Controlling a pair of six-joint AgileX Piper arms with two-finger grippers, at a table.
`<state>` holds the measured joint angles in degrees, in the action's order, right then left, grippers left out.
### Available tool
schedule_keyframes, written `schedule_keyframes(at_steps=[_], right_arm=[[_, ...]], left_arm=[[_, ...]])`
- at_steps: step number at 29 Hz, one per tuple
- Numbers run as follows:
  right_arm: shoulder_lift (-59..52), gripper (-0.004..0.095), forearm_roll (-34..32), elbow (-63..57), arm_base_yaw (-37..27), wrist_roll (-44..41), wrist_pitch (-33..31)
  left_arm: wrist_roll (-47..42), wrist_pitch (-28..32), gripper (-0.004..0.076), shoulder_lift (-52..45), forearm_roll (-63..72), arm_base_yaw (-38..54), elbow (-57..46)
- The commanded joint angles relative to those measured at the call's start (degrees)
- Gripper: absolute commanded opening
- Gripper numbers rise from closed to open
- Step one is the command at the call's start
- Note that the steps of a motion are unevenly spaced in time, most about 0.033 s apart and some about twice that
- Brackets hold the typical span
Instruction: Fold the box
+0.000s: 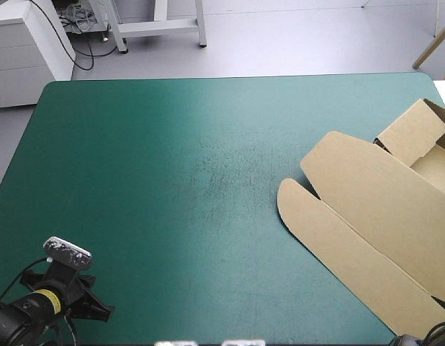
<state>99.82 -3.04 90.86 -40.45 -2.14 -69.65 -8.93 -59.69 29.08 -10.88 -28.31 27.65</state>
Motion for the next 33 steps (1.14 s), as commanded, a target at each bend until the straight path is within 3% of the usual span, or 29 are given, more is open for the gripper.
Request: schedule_keyframes(at_steps=[1,8,12,19,27,33], right_arm=[[-2.86,0.0338,0.12,1.76,-0.25,0.85,0.75],[-8.60,0.0236,6.66,1.76,-0.25,9.14,0.66],[-13.61,-0.0020,11.65,1.20,-0.25,8.48,0.66],[-27.40,-0.0010,25.00,-6.91,2.02,13.20,1.25],[-47.32,-0.0009,16.42,-18.25,17.34,13.67,2.65],[-58.75,-0.0010,16.14,-28.33,26.70,12.58,1.10]], left_arm=[[-0.55,2.28,-0.0010,0.40,-0.26,-0.12,1.35],[-0.55,2.28,-0.0010,0.40,-0.26,-0.12,1.35],[-0.55,2.28,-0.0010,0.40,-0.26,-0.12,1.35],[-0.55,2.28,-0.0010,0.40,-0.26,-0.12,1.35],[-0.55,2.28,-0.0010,0.40,-0.26,-0.12,1.35],[-0.55,2.28,-0.0010,0.40,-0.26,-0.12,1.35]])
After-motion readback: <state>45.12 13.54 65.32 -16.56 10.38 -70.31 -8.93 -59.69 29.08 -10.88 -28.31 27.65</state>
